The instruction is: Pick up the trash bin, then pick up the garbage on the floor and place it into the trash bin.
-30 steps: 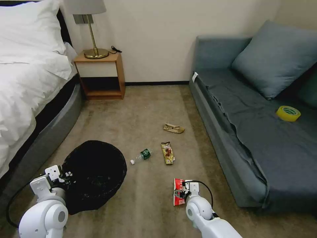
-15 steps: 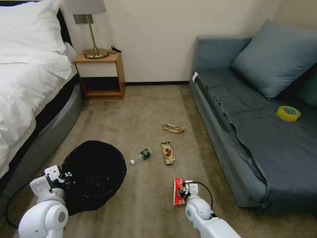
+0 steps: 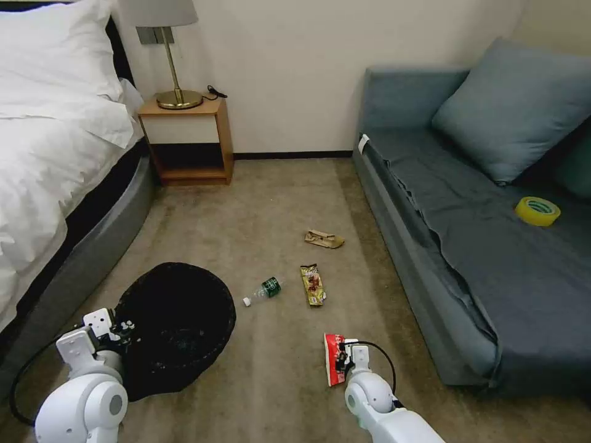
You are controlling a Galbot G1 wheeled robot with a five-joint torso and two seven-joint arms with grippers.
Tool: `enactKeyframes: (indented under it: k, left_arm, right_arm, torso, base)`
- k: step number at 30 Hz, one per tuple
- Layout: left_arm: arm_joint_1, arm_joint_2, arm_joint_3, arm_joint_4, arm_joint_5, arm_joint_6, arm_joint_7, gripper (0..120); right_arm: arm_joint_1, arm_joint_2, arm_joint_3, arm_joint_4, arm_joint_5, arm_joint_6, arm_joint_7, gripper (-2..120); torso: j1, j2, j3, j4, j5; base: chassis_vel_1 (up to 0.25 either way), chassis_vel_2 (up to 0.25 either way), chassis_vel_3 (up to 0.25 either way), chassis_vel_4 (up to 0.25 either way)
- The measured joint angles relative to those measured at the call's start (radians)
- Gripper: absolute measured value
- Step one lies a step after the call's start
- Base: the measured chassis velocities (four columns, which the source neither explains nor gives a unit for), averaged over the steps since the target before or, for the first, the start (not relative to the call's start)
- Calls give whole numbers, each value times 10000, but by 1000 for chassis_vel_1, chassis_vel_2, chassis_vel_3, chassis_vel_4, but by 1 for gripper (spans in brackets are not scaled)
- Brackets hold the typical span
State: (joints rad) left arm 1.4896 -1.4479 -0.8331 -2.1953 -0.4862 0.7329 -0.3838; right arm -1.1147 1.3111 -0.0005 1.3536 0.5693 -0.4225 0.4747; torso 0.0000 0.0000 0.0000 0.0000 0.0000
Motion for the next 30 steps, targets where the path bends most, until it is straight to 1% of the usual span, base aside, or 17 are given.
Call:
enactKeyframes:
  k: [2, 7, 9, 10, 11, 15, 16, 18, 20, 21, 23, 25, 26, 27, 28, 29, 30]
  left_arm:
    - [-1, 0, 12, 1, 0, 0, 0, 2]
    - [-3, -5, 50, 2, -3, -1, 0, 2]
    - [-2, -4, 69, 10, -12, -1, 0, 2]
    - [4, 4, 97, 27, -16, -1, 0, 2]
    - [4, 4, 97, 27, -16, -1, 0, 2]
    - [39, -10, 258, 92, -11, 5, -1, 2]
    - [39, -10, 258, 92, -11, 5, -1, 2]
    - [53, -46, 346, 96, -6, 8, -2, 2]
    - [65, -77, 405, 96, -2, 8, -5, 2]
    - [65, -77, 405, 96, -2, 8, -5, 2]
    - [78, -105, 430, 95, 5, 10, -14, 2]
    - [99, -134, 439, 70, 12, 11, -25, 2]
    - [99, -134, 439, 70, 12, 11, -25, 2]
    - [105, -147, 442, 52, 15, 12, -27, 2]
    - [127, -162, 447, 12, 34, 13, -34, 2]
    - [142, -175, 447, -7, 46, 13, -39, 2]
    - [142, -175, 447, -7, 46, 13, -39, 2]
  right_arm:
    - [-23, -28, -1, 79, 6, 11, -1, 0]
    - [-197, -380, -20, 757, 157, 85, -18, 0]
    - [-338, -680, -28, 1418, 327, 147, -31, 0]
    - [-439, -982, -39, 2155, 613, 182, -47, 0]
    - [-439, -982, -39, 2155, 613, 182, -47, 0]
    - [-360, -1878, -186, 4676, 1930, 291, -118, 0]
    - [-360, -1878, -186, 4676, 1930, 291, -118, 0]
    - [105, -2234, -534, 5881, 2760, 488, -202, 0]
    - [743, -2421, -1159, 6701, 3429, 730, -232, 0]
    - [743, -2421, -1159, 6701, 3429, 730, -232, 0]
    - [1512, -2430, -1957, 7168, 3997, 940, -198, 0]
    - [2422, -2189, -2931, 7231, 4528, 1145, -18, 0]
    - [2422, -2189, -2931, 7231, 4528, 1145, -18, 0]
    - [2744, -2068, -3239, 7186, 4670, 1221, 61, 0]
    - [3380, -1754, -3863, 6966, 4878, 1323, 222, 0]
    - [3729, -1536, -4237, 6795, 4953, 1373, 292, 0]
    - [3729, -1536, -4237, 6795, 4953, 1373, 292, 0]
  torso:
    - [0, 0, 1, 0, 0]
    - [0, 0, 0, 0, 0]
    - [0, 0, 0, -1, 1]
    - [0, 0, 1, -2, 2]
    - [0, 0, 1, -2, 2]
    - [0, 0, 0, -3, -1]
    - [0, 0, 0, -3, -1]
    - [-1, 0, 0, -3, -1]
    - [0, 1, 0, -1, -2]
    - [0, 1, 0, -1, -2]
    - [-1, 1, -1, 0, -1]
    - [0, 0, 1, 0, -1]
    - [0, 0, 1, 0, -1]
    - [-1, 0, 0, 0, -1]
    - [-1, 1, 0, 2, -2]
    - [-1, 1, 1, 1, -2]
    - [-1, 1, 1, 1, -2]
  base:
    - [0, 0, 0, 0]
    - [0, 0, 0, 0]
    - [0, 0, 0, 0]
    - [0, 0, 0, 0]
    - [0, 0, 0, 0]
    - [0, 0, 0, 0]
    - [0, 0, 0, 0]
    - [0, 0, 0, 0]
    - [0, 0, 0, 0]
    - [0, 0, 0, 0]
    - [0, 0, 0, 0]
    - [0, 0, 0, 0]
    - [0, 0, 0, 0]
    - [0, 0, 0, 0]
    - [0, 0, 0, 0]
    - [0, 0, 0, 0]
    - [0, 0, 0, 0]
